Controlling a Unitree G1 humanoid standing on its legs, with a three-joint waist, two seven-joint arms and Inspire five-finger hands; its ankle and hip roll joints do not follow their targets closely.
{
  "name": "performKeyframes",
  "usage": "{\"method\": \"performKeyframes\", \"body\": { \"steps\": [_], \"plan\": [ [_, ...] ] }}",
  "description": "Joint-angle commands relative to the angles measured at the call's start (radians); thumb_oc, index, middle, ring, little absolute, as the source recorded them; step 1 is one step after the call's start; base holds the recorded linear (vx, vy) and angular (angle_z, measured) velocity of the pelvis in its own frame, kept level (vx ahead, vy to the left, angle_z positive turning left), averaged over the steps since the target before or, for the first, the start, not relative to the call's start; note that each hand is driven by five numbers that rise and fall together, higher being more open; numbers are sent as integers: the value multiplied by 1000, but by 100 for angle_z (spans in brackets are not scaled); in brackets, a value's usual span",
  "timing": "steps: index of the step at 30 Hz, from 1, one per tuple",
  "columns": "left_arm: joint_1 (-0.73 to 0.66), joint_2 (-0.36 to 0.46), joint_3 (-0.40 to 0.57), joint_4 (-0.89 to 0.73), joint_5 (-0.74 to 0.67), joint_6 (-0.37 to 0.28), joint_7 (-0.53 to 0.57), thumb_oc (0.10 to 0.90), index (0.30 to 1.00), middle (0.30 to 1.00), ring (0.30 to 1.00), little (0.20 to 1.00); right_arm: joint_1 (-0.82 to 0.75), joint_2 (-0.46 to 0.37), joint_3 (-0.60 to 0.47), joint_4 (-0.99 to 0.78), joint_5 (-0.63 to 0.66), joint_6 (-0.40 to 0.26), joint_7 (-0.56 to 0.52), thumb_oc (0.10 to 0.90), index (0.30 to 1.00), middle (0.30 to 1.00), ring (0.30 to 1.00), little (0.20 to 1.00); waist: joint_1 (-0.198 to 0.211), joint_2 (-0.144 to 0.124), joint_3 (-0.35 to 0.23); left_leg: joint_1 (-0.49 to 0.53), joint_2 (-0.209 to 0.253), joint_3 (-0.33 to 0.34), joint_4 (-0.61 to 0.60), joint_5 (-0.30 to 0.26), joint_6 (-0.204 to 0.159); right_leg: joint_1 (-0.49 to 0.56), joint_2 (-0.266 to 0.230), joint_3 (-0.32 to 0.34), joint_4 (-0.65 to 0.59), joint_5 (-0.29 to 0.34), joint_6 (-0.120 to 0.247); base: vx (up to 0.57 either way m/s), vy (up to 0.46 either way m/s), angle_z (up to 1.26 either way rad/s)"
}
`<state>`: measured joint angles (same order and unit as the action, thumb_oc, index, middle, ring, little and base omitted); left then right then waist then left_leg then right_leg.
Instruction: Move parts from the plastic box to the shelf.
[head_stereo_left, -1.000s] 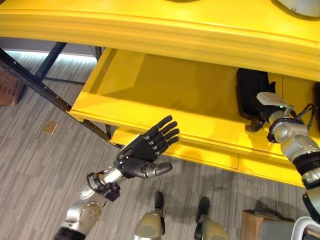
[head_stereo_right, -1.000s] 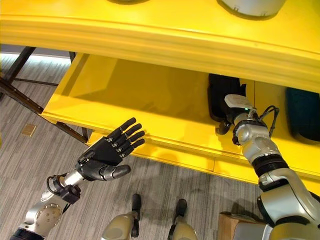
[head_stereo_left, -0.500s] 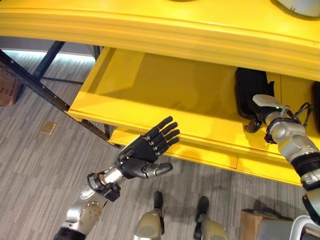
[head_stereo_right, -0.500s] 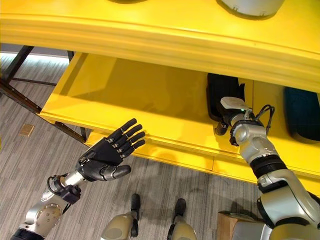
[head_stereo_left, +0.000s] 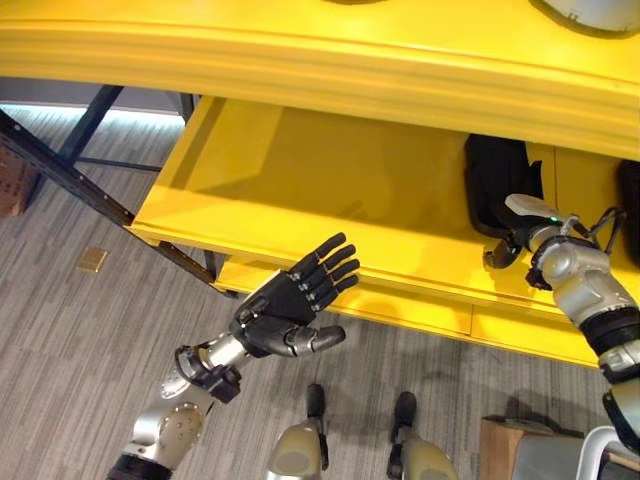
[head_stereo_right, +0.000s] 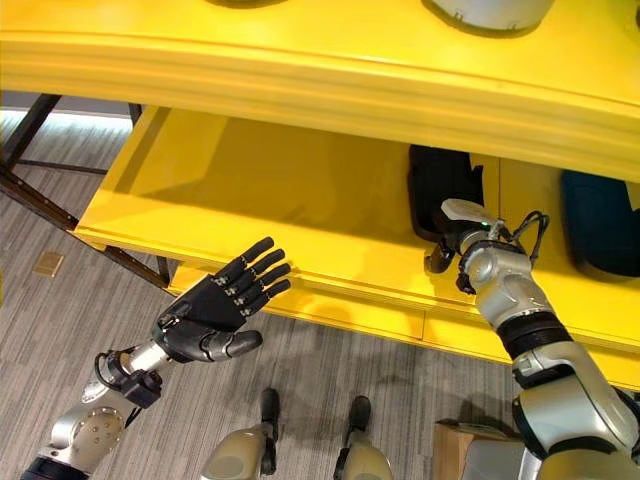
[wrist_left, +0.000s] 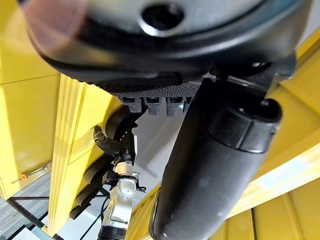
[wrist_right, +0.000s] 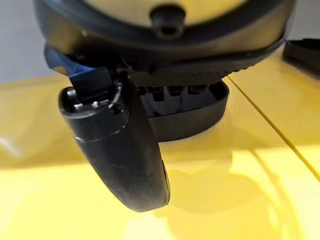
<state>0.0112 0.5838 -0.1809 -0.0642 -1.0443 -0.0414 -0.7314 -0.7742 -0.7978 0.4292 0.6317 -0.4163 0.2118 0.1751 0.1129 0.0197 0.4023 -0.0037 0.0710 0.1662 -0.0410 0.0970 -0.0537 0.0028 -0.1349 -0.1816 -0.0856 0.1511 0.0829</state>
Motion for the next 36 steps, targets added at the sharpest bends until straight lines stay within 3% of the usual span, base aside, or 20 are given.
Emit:
{"method": "performKeyframes", "body": {
  "steps": [1,10,36],
  "plan": [
    [-46,-20,39,-73,-12,-42,-38,900,1000,1000,1000,1000,-42,-39,-12,-59,25,11,-5,900,1000,1000,1000,1000,2,-26,-63,-34,-3,-10,128,-124,14,-39,58,-2,162,-172,-34,0,0,0],
    [-43,-40,42,-78,8,-33,-26,900,1000,1000,1000,1000,1,-3,-44,-141,52,94,41,900,1000,1000,1000,1000,-9,-29,-70,-23,-2,-3,128,-126,16,-33,60,7,164,-173,-35,0,1,0],
    [-36,-54,41,-82,18,-34,-16,900,1000,1000,1000,1000,21,24,-68,-183,-4,144,46,900,1000,1000,1000,1000,-17,-29,-81,-14,0,3,129,-130,17,-23,62,14,159,-171,-36,0,0,0]
  ]
}}
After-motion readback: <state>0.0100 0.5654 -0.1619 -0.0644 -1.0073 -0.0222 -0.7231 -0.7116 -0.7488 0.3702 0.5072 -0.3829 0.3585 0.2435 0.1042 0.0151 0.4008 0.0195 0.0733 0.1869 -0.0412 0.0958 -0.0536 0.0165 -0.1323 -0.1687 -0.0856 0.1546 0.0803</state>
